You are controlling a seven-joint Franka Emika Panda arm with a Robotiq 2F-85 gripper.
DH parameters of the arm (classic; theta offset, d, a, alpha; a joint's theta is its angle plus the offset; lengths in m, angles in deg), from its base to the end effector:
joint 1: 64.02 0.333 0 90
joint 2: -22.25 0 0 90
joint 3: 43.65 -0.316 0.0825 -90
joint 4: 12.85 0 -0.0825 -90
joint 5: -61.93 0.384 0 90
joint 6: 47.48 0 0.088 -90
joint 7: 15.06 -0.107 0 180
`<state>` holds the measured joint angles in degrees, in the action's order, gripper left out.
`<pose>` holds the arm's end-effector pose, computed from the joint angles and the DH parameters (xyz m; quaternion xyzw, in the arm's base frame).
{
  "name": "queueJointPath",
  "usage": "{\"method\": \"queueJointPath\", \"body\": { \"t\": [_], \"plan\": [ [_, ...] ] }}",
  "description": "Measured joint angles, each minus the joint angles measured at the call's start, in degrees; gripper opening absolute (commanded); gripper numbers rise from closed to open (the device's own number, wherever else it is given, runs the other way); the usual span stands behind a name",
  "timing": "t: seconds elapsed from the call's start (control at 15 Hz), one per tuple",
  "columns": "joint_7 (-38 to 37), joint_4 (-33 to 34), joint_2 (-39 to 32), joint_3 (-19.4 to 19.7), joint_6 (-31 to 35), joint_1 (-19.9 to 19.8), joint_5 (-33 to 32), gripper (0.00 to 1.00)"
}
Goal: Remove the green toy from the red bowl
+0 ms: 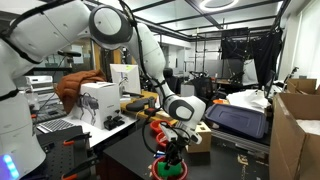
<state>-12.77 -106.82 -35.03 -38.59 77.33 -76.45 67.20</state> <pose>0.5730 -0.1771 0.0042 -0.9622 0.1515 0.2244 0.0290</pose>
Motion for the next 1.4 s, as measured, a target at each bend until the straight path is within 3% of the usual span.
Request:
{"method": "queueJointPath", "body": {
  "t": [0.33, 0.87, 1.4],
  "plan": [
    [0.0, -2.52, 5.27, 0.0, -0.98, 0.24, -0.01, 0.0],
    [0.0, -11.99, 20.69, -0.02, -9.56, 2.45, -0.57, 0.02],
    [-2.53, -14.84, 21.37, 2.22, -6.52, 3.45, -6.92, 0.02]
  ]
}}
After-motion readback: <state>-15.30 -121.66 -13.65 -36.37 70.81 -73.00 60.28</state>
